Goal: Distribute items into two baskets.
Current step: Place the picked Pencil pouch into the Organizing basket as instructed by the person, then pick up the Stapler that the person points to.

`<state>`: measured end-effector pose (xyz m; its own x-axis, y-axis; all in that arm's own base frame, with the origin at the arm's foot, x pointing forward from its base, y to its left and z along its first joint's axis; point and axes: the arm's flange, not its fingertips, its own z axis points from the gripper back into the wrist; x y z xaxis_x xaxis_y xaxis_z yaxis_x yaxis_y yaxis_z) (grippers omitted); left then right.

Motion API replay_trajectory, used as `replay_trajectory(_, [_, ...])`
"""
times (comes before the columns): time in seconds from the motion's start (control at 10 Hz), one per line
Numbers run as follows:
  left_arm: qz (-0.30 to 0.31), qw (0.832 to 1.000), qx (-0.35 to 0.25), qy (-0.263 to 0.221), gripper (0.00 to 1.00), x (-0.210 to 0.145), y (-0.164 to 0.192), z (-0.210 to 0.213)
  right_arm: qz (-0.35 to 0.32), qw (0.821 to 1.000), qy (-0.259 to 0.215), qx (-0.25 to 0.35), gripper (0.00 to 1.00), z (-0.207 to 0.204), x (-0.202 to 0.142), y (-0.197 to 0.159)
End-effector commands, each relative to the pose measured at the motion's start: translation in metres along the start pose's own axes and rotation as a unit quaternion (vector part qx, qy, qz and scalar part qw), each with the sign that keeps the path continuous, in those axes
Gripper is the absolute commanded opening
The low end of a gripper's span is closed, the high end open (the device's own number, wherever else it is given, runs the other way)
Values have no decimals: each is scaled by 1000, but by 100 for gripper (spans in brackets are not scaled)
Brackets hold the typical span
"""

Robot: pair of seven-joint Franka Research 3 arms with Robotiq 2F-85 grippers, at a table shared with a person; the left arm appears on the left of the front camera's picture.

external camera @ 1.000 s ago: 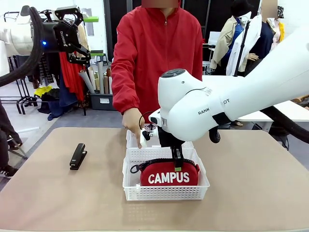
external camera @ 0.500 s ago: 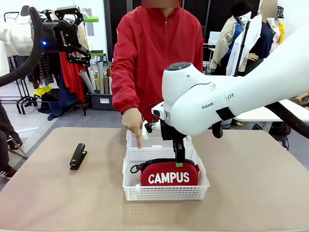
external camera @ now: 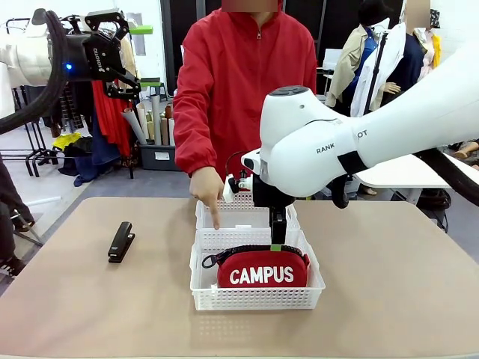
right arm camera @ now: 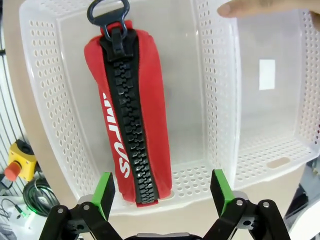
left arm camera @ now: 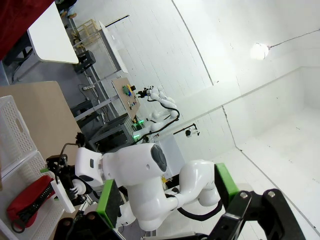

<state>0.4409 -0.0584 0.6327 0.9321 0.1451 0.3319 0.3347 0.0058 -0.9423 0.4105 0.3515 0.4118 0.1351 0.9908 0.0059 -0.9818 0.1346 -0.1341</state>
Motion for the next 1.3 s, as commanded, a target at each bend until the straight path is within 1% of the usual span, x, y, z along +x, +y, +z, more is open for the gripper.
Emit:
replay_trajectory(0.0, [0, 1000, -2, -1, 100, -2, -1, 1, -11, 1000, -17, 8, 100, 3, -14, 1])
replay_trajectory(0.1, [0, 1000, -2, -1, 100, -2, -1, 1, 0, 1000, 0, 0, 100, 0, 0, 0])
replay_trajectory(0.8, [0, 1000, -2, -1, 100, -2, -1, 1, -4, 1000, -3, 6, 100, -1, 1, 1])
replay_trajectory(0.9, [0, 1000, -2, -1, 100, -2, -1, 1, -41, 998, -39, 40, 100, 9, -10, -13])
replay_trajectory(1.0, [0, 1000, -2, -1, 100, -2, -1, 1, -111, 991, -62, 49, 100, 19, -11, -20])
replay_trajectory(1.1, [0, 1000, -2, -1, 100, -2, -1, 1, -162, 983, -63, 58, 100, 29, -24, -32])
replay_trajectory(1.2, [0, 1000, -2, -1, 100, -2, -1, 1, -227, 967, -66, 90, 100, 40, -29, -39])
